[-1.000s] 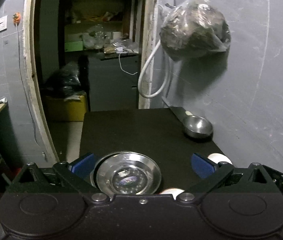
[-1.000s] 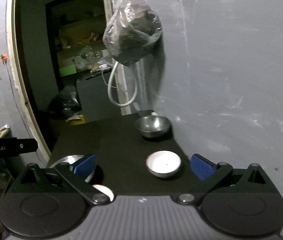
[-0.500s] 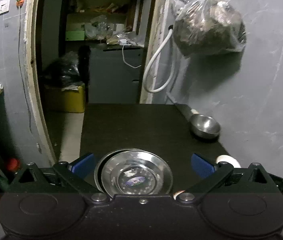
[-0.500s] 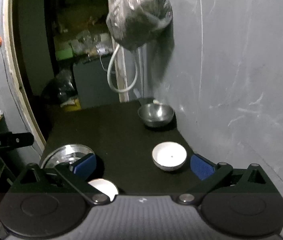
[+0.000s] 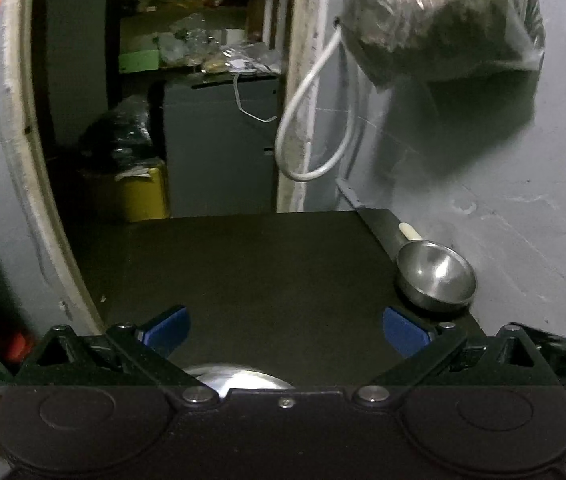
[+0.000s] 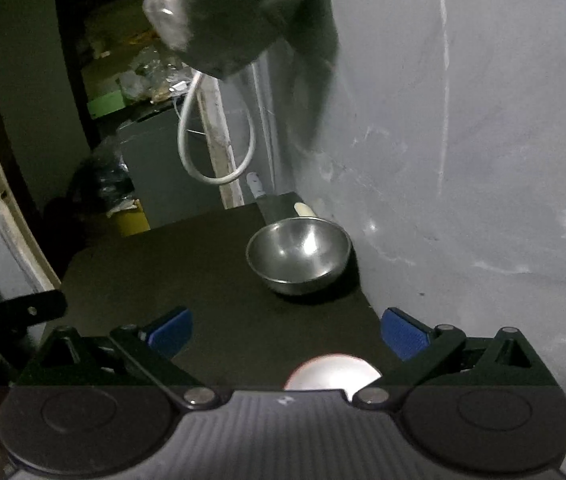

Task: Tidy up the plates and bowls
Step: 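Reach the left gripper to the rim of the handled steel bowl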

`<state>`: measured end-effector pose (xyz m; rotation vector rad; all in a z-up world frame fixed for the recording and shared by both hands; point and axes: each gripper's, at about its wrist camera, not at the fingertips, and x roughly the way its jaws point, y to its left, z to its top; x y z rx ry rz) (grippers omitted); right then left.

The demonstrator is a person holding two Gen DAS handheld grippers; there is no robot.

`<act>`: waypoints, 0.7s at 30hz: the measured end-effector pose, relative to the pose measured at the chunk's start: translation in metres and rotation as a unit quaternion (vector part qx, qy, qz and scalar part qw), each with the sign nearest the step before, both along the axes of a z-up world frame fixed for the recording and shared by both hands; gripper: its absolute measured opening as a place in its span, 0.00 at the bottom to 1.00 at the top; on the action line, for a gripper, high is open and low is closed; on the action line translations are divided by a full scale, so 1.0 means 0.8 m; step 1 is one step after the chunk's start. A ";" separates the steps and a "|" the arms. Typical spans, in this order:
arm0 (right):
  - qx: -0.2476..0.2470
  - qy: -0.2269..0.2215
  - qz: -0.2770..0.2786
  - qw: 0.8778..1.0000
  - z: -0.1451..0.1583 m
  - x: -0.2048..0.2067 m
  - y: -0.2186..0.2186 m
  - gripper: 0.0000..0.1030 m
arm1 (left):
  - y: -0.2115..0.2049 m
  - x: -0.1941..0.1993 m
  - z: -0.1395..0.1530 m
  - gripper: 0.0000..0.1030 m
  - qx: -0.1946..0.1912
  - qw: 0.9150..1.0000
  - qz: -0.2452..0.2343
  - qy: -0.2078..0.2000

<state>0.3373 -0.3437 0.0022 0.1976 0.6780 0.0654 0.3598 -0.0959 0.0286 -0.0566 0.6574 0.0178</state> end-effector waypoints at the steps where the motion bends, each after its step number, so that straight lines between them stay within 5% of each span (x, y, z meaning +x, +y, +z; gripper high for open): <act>1: 0.006 0.007 -0.003 1.000 -0.008 0.010 -0.001 1.00 | -0.007 0.013 -0.004 0.99 0.001 1.000 -0.003 0.003; 10: 0.059 0.013 -0.036 0.998 -0.064 0.070 0.001 1.00 | -0.040 0.107 -0.035 0.99 0.013 0.999 -0.044 0.015; 21: 0.076 -0.008 -0.068 0.995 -0.096 0.111 -0.012 0.85 | -0.054 0.193 -0.095 0.99 -0.112 0.991 -0.047 0.057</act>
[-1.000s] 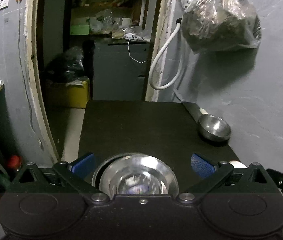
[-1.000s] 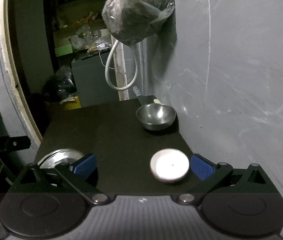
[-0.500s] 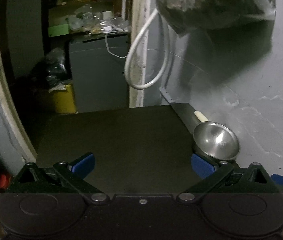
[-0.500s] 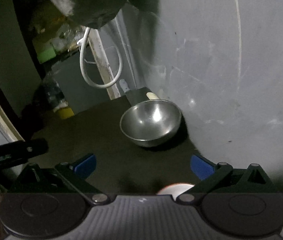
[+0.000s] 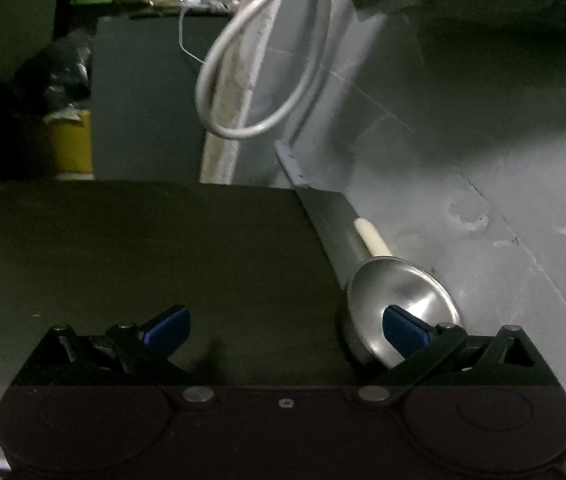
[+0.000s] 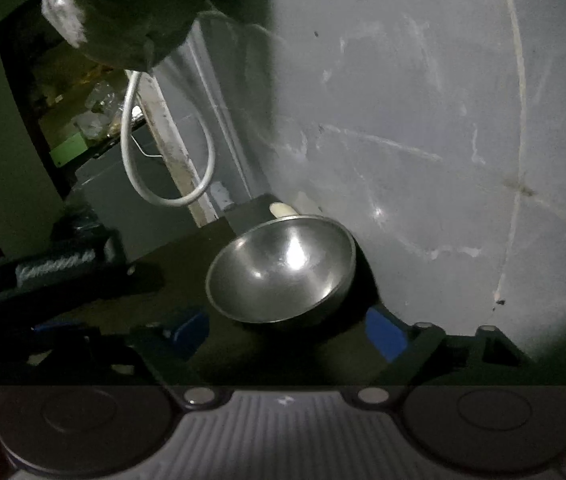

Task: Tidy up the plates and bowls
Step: 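Reach the left gripper to the rim of the handled steel bowl, then close the left gripper on the steel bowl rim and lift it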

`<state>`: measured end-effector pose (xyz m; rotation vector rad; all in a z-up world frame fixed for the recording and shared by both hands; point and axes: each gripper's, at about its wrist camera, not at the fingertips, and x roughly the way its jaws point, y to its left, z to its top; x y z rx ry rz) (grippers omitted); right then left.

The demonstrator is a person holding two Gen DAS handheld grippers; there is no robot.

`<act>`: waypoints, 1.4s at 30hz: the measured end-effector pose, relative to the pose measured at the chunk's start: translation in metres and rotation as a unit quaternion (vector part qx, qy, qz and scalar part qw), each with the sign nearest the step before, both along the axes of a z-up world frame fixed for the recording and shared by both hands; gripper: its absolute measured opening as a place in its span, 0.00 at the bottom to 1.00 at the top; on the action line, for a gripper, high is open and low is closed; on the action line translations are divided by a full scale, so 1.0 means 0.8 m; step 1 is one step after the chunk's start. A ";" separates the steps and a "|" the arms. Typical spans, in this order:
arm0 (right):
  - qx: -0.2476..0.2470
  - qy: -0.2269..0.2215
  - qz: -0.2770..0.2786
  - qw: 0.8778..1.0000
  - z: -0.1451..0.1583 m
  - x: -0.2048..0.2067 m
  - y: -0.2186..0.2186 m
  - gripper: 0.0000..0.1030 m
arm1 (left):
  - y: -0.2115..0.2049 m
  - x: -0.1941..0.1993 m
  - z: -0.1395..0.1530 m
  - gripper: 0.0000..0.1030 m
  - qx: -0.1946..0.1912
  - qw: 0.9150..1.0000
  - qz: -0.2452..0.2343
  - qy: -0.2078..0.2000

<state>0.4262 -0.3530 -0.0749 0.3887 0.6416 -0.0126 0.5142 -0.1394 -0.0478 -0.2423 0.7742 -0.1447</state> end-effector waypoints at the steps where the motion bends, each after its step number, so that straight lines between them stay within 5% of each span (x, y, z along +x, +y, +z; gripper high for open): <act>1: 0.003 0.003 -0.003 1.000 -0.002 0.003 -0.001 0.85 | -0.005 0.007 -0.004 0.99 0.001 1.000 -0.005 0.001; 8: 0.018 0.005 -0.006 1.000 -0.016 0.018 -0.004 0.83 | -0.031 0.040 -0.025 0.96 -0.008 0.999 -0.046 0.018; 14: 0.017 -0.003 -0.014 1.000 -0.020 0.020 -0.008 0.80 | -0.037 0.052 -0.035 0.74 -0.015 0.997 -0.070 0.035; 18: 0.018 0.003 -0.015 1.000 -0.024 0.024 -0.012 0.78 | -0.037 0.061 -0.043 0.40 -0.015 0.995 -0.079 0.056; 25: 0.037 0.013 -0.008 0.999 -0.028 0.026 -0.015 0.75 | -0.038 0.059 -0.045 0.18 -0.007 0.993 -0.097 0.074; 42: 0.058 0.039 0.028 0.997 -0.027 0.020 -0.013 0.32 | -0.014 0.007 -0.035 0.14 0.020 0.992 -0.090 0.081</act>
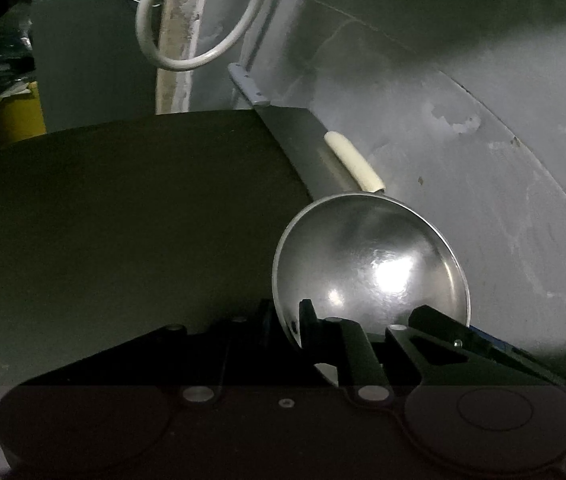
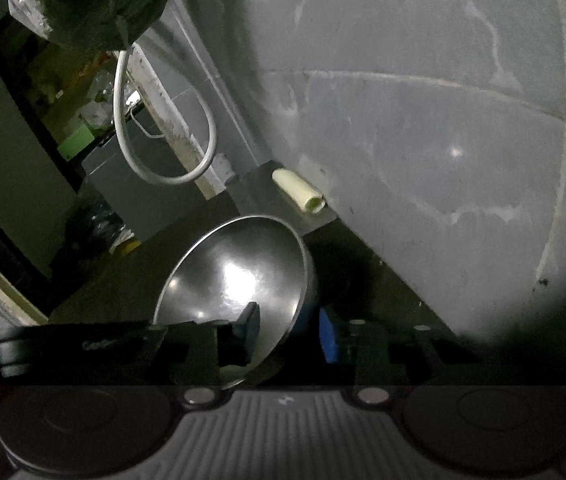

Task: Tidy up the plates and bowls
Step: 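Close the left gripper on the steel bowl rim and lift it, then carry the steel bowl beside the plate stack and lower it onto the table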

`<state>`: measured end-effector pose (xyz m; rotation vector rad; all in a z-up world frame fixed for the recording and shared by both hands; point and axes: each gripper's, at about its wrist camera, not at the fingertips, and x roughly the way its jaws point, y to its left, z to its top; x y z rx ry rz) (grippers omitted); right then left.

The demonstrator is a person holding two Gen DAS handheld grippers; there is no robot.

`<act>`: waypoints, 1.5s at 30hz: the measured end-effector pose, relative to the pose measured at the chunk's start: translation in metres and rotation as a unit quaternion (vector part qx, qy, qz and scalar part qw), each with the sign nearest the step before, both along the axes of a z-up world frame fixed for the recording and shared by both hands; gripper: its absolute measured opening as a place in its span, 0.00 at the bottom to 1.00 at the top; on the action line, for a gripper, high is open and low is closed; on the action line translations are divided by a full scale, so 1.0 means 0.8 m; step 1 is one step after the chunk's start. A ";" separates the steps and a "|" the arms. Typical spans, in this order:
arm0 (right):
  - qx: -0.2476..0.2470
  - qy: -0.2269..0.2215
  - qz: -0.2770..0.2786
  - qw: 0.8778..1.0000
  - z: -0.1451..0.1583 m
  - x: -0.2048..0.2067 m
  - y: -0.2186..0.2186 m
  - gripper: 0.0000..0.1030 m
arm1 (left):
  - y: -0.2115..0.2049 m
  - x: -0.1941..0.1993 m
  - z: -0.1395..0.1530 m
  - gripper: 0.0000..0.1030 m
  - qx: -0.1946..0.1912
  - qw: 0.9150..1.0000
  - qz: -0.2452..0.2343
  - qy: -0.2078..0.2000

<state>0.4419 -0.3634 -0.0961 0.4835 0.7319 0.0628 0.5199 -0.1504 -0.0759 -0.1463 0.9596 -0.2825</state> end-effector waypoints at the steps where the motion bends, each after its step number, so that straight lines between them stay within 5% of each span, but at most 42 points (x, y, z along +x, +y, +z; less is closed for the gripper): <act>1: 0.002 0.003 0.004 1.000 0.001 -0.003 0.001 0.32 | 0.003 -0.006 0.002 0.14 0.000 1.000 0.002 0.000; 14: -0.006 -0.051 0.023 0.998 0.079 -0.094 0.028 0.32 | 0.035 -0.101 0.089 0.14 -0.019 0.998 0.019 -0.061; 25: -0.016 -0.090 0.064 0.994 0.148 -0.209 0.063 0.32 | 0.080 -0.239 0.163 0.14 -0.028 0.993 0.052 -0.100; 35: -0.029 -0.106 0.148 0.983 0.161 -0.336 0.097 0.33 | 0.138 -0.388 0.167 0.14 -0.051 0.992 0.079 -0.088; 45: -0.045 -0.059 0.223 0.972 0.149 -0.407 0.124 0.34 | 0.168 -0.482 0.135 0.16 -0.042 0.994 0.089 -0.047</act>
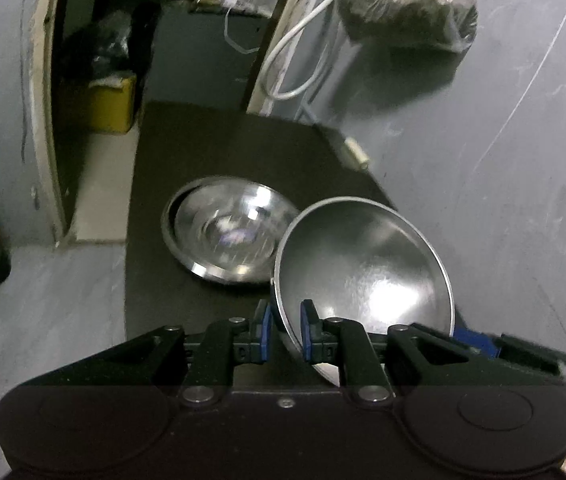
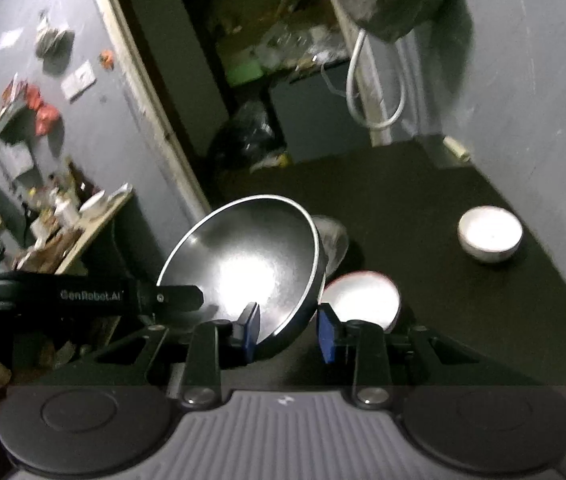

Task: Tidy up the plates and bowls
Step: 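Carry the steel bowl beside the plate stack and lower it onto the table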

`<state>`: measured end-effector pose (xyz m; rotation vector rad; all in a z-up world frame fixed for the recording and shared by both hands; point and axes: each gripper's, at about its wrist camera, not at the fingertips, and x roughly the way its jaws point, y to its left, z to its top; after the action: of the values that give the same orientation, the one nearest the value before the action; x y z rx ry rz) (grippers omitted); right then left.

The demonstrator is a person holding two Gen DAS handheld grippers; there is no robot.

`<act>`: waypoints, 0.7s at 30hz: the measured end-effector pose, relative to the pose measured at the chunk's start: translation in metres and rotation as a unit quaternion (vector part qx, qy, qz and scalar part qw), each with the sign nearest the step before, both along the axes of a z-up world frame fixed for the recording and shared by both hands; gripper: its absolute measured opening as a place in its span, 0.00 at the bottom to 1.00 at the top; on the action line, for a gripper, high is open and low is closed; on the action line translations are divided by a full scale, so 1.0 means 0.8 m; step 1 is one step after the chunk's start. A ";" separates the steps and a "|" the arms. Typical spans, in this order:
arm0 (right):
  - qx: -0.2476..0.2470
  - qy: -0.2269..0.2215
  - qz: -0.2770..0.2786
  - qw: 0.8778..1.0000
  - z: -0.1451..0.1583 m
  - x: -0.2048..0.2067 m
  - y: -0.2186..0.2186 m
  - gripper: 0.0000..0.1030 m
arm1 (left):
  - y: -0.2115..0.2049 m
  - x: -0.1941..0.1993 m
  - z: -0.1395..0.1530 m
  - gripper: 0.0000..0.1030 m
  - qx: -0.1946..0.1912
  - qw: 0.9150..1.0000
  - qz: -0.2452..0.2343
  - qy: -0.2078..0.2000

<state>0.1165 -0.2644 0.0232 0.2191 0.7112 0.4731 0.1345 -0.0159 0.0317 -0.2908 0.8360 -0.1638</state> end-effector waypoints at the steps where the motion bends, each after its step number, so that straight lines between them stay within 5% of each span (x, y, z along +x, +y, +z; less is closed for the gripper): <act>1: -0.004 0.006 0.007 1.000 -0.001 -0.003 0.003 0.34 | 0.003 -0.007 -0.005 0.16 -0.001 1.000 0.001 0.006; 14: -0.052 0.116 0.089 0.988 -0.057 -0.033 0.033 0.34 | 0.022 -0.066 -0.074 0.18 0.008 0.994 0.018 0.107; 21: -0.068 0.135 0.095 0.984 -0.076 -0.026 0.043 0.34 | 0.022 -0.059 -0.084 0.19 0.026 0.992 0.028 0.119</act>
<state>0.0960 -0.2299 -0.0377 0.0876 1.0319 0.5808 0.0869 0.0020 -0.0357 -0.2872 1.0656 -0.0553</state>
